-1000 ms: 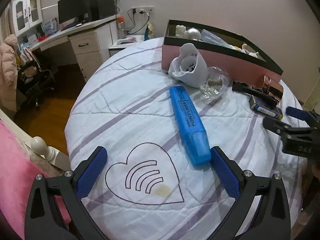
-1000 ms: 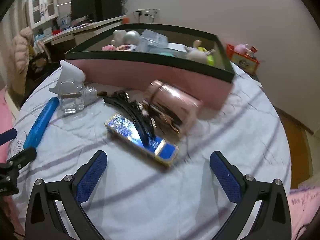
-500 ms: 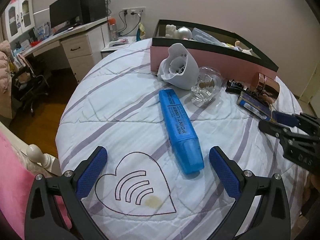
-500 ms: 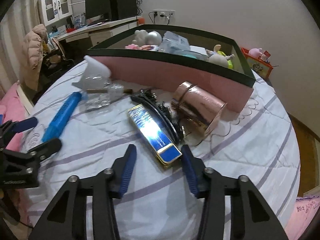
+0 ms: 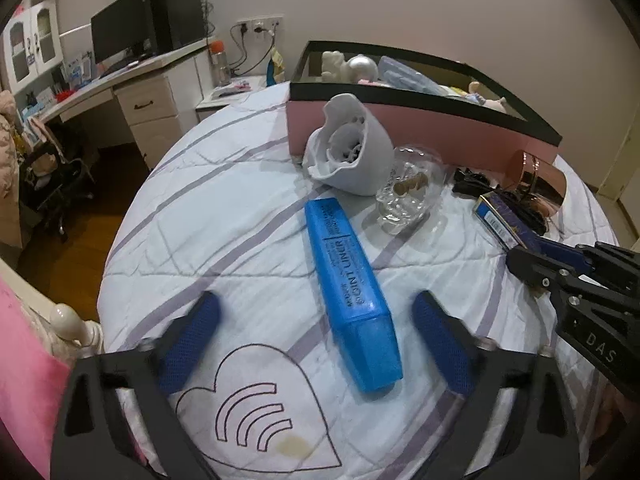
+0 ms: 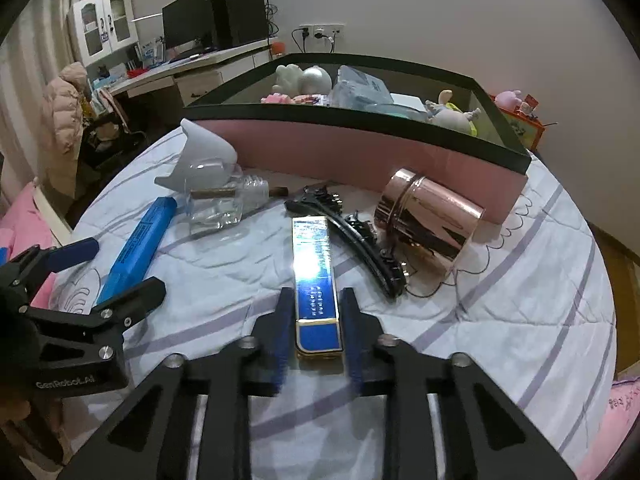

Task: Organize rigid objects
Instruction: 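Grasp the blue Point Liner highlighter with the left tool while the right tool grasps the blue lipstick box, then carry the highlighter and lipstick box over the pink box with both tools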

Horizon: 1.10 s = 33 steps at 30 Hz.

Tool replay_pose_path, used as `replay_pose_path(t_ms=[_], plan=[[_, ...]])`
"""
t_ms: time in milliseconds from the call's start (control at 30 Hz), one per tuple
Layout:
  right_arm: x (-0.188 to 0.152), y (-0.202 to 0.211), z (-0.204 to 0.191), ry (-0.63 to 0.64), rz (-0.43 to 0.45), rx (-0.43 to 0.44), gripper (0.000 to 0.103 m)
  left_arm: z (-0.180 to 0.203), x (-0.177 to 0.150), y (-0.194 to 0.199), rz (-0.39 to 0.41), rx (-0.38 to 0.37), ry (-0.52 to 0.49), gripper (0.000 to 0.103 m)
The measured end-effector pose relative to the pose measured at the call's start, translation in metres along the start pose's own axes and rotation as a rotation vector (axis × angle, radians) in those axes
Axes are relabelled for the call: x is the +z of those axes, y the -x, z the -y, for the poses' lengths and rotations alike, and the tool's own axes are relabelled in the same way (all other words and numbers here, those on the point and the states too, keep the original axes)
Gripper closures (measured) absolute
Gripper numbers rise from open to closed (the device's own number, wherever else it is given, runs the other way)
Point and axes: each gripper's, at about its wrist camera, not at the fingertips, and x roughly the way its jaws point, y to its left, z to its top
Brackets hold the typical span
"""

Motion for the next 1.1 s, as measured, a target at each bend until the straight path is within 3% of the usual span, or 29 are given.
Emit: replay_pose_path(t_ms=[100, 167, 300, 567, 833, 967, 1100], plan=[[-0.002, 0.002, 0.000, -0.005, 0.009, 0.000, 0.082, 0.002, -0.001, 0.004, 0.034, -0.029, -0.022, 0.056], [-0.004, 0.005, 0.002, -0.021, 0.016, -0.003, 0.082, 0.007, -0.001, 0.005, 0.041, -0.071, -0.059, 0.066], [-0.017, 0.015, 0.008, -0.073, 0.026, 0.008, 0.082, 0.014, -0.005, 0.008, 0.050, -0.092, -0.126, 0.073], [-0.048, 0.039, 0.009, -0.173, 0.040, 0.009, 0.082, 0.020, -0.020, 0.024, 0.039, -0.235, -0.228, 0.072], [-0.039, 0.031, 0.013, -0.180, 0.048, -0.017, 0.082, 0.023, -0.015, 0.019, 0.024, -0.185, -0.153, 0.065], [-0.035, 0.025, 0.012, -0.167, 0.049, -0.032, 0.082, 0.029, -0.014, 0.013, 0.040, -0.134, -0.139, 0.050], [-0.030, 0.021, 0.012, -0.163, 0.044, -0.044, 0.081, 0.033, -0.015, 0.012, 0.046, -0.112, -0.156, 0.050]])
